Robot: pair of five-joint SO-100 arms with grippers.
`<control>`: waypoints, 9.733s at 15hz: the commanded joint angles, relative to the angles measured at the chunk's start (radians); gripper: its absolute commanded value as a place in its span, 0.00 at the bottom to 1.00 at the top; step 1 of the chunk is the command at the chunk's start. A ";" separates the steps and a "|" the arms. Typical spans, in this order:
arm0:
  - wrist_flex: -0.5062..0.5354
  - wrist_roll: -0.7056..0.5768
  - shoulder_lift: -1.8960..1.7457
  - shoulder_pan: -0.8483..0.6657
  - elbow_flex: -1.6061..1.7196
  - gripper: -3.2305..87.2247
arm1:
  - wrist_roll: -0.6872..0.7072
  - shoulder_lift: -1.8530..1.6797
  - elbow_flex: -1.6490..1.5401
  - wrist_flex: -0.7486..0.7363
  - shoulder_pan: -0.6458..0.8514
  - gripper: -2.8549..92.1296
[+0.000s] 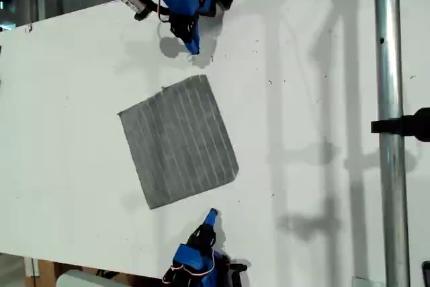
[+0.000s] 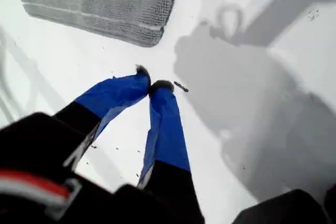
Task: Grasp corners of a towel and fold twice.
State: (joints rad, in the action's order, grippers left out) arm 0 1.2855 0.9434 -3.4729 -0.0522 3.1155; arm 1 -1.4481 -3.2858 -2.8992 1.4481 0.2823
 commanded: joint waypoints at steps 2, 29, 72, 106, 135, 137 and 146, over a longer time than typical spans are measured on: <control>0.005 0.442 0.000 -0.140 0.003 0.01 | -0.003 -0.003 0.011 0.009 -0.114 0.03; 0.006 0.459 0.000 -0.138 0.005 0.01 | 0.772 0.965 1.003 0.080 -0.069 0.03; -0.161 0.385 0.992 -0.150 -0.805 0.01 | 1.181 1.881 1.000 -0.400 0.066 0.03; 0.041 0.354 2.484 0.051 -1.907 0.01 | 1.184 1.870 0.980 -0.408 0.075 0.03; 0.324 -0.058 2.045 -0.420 -1.864 0.01 | 1.381 2.022 1.747 -0.265 0.388 0.03; 0.333 -0.092 1.970 -0.476 -1.856 0.01 | 1.384 1.982 1.781 -0.273 0.414 0.03; 0.127 -0.003 1.910 -0.390 -1.519 0.01 | 1.344 1.916 1.470 -0.298 0.347 0.03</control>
State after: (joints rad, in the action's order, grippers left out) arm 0 1.4235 0.9204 -1.5417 -0.4679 1.5892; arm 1 -0.0951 -1.3269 -1.4297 1.1551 0.6305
